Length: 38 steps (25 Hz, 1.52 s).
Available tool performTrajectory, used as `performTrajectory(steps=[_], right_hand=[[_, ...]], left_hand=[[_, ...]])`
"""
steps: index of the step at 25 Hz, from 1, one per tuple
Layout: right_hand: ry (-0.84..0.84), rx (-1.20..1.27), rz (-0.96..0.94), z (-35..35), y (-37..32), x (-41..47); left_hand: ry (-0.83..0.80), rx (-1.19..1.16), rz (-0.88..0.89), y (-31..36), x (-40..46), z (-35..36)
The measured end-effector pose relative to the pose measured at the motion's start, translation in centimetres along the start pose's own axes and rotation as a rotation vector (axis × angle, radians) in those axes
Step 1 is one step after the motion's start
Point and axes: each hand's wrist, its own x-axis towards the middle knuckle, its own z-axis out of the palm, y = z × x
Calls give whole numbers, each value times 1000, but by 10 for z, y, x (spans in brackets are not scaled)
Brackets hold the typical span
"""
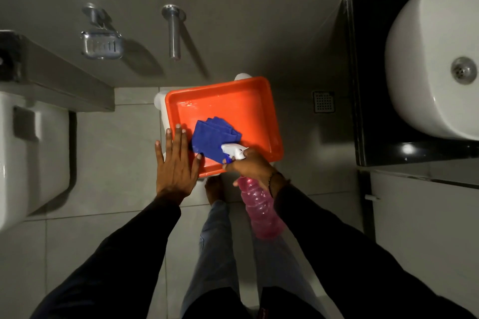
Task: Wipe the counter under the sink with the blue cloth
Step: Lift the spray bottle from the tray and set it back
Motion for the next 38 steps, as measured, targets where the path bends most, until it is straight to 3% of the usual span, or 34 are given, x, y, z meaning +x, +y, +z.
performTrajectory(steps=[4, 11, 28, 31, 34, 38], right_hand=[[82, 110, 29, 5, 0, 0], [232, -37, 72, 10, 0, -7], [146, -78, 46, -17, -8, -32], [166, 24, -133, -25, -22, -37], [376, 383, -297, -40, -52, -45], [742, 239, -577, -49, -86, -46]], left_hand=[[7, -25, -3, -2, 1, 5], [17, -50, -6, -2, 4, 6], [-3, -51, 1, -3, 2, 3], [-5, -55, 5, -2, 1, 2], [-17, -70, -5, -2, 1, 0], [-19, -66, -7, -1, 1, -1]])
